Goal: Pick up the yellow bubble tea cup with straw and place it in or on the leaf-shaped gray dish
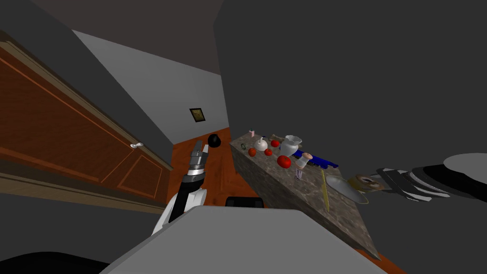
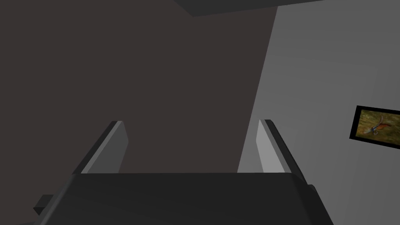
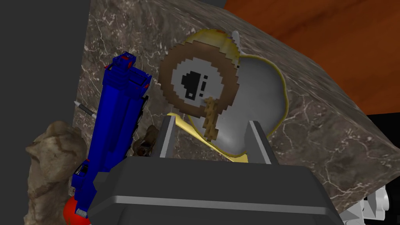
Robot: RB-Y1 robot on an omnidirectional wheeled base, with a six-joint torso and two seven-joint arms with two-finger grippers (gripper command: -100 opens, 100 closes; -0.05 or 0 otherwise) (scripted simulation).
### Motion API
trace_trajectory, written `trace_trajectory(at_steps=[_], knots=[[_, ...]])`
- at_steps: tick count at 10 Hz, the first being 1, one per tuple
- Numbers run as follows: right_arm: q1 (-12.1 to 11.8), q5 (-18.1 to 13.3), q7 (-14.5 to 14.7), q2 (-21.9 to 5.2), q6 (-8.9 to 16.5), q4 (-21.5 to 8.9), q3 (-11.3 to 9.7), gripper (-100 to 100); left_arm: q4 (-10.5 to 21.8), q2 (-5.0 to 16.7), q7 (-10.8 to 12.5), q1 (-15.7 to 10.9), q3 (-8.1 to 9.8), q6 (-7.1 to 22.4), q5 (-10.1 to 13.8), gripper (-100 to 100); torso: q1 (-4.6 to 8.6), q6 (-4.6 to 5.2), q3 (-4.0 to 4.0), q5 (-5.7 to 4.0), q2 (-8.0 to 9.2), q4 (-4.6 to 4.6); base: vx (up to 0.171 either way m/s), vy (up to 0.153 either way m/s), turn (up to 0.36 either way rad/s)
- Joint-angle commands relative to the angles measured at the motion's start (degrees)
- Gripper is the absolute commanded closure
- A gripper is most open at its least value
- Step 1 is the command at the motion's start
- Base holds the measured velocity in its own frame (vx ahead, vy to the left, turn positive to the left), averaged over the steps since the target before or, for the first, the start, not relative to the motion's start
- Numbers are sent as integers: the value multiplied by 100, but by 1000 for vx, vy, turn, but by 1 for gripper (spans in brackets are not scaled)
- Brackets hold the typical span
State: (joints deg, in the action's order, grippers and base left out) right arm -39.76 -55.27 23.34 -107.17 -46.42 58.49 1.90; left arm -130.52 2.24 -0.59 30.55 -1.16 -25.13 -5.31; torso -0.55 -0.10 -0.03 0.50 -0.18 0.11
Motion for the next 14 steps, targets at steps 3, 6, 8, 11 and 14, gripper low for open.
trace_trajectory(at_steps=[3, 6, 8, 11, 14], knots=[[0, 0, 0, 0, 0, 0, 0, -100, 0, 0, 0, 0, 0, 0, 0, 0, -6, 0, 2, 2, 4, 1, 0, 0, 0], [32, 50, -55, -163, -163, -1, 78, -100, 0, 0, 0, 0, 0, 0, 0, 0, -8, 0, 3, 2, 5, 1, -2, -6, -24], [54, 83, -92, -271, -272, -2, 129, -100, 0, 0, 0, 0, 0, 0, 0, 0, 2, 1, 6, 1, 10, 3, -17, -37, -55], [54, 83, -92, -271, -272, -2, 129, -100, 0, 0, 0, 0, 0, 0, 0, 0, -3, 0, 5, 1, 8, 2, -7, -13, -4], [-259, 579, -129, -380, -380, -3, 181, -100, 0, 0, 0, 0, 0, 0, 0, 0, -2, 1, 4, 0, 7, 2, -6, -14, -26]])
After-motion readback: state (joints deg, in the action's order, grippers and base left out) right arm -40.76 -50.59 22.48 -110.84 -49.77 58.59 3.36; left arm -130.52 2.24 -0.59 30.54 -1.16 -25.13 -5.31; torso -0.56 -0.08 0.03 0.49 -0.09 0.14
